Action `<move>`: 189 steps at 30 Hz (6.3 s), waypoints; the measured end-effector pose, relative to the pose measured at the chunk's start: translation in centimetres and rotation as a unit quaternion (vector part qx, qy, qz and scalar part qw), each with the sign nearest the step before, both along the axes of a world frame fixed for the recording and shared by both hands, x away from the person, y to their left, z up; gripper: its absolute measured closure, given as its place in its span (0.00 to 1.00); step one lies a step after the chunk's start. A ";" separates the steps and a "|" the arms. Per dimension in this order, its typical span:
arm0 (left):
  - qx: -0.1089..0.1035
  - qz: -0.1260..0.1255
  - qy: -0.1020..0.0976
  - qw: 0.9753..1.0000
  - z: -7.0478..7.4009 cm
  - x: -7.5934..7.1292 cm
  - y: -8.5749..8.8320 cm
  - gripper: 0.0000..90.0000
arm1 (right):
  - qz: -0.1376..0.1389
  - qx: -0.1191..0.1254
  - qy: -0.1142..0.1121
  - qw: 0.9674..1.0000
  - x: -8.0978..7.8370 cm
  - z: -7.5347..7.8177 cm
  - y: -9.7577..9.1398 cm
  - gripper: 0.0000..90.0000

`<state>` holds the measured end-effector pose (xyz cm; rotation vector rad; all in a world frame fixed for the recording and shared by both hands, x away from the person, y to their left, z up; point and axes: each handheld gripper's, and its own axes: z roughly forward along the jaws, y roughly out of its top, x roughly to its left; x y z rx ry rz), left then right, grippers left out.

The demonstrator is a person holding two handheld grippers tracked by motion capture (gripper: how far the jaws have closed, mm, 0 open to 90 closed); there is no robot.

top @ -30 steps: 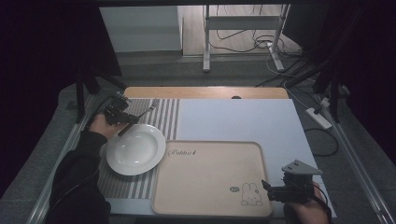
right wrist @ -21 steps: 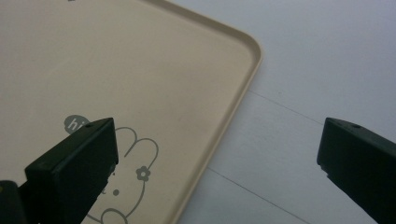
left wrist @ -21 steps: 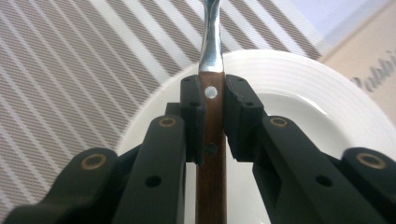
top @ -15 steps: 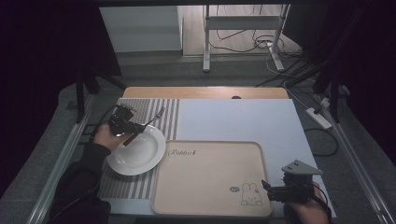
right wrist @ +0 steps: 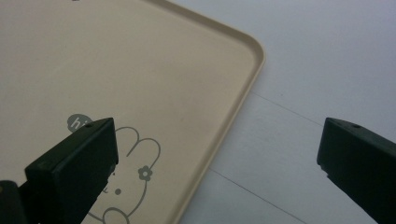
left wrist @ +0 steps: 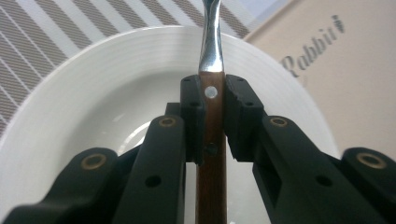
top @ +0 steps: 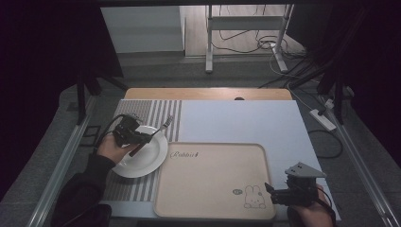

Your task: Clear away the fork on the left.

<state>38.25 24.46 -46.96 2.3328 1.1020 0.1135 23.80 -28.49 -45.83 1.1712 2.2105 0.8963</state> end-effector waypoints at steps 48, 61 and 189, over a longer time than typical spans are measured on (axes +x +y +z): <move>0.043 -0.079 0.044 0.995 -3.8 -9.0 -12.4 0.85 | 0.012 -0.013 -0.006 1.000 -0.2 0.0 0.3 0.00; 0.014 -0.118 0.023 0.993 -2.6 -7.6 -15.0 0.99 | 0.013 -0.014 -0.002 1.000 -0.1 0.0 0.3 0.00; -0.080 -0.001 -0.062 0.995 -1.7 -7.6 -1.6 0.00 | 0.024 -0.024 -0.003 0.999 -0.2 -0.1 0.5 0.00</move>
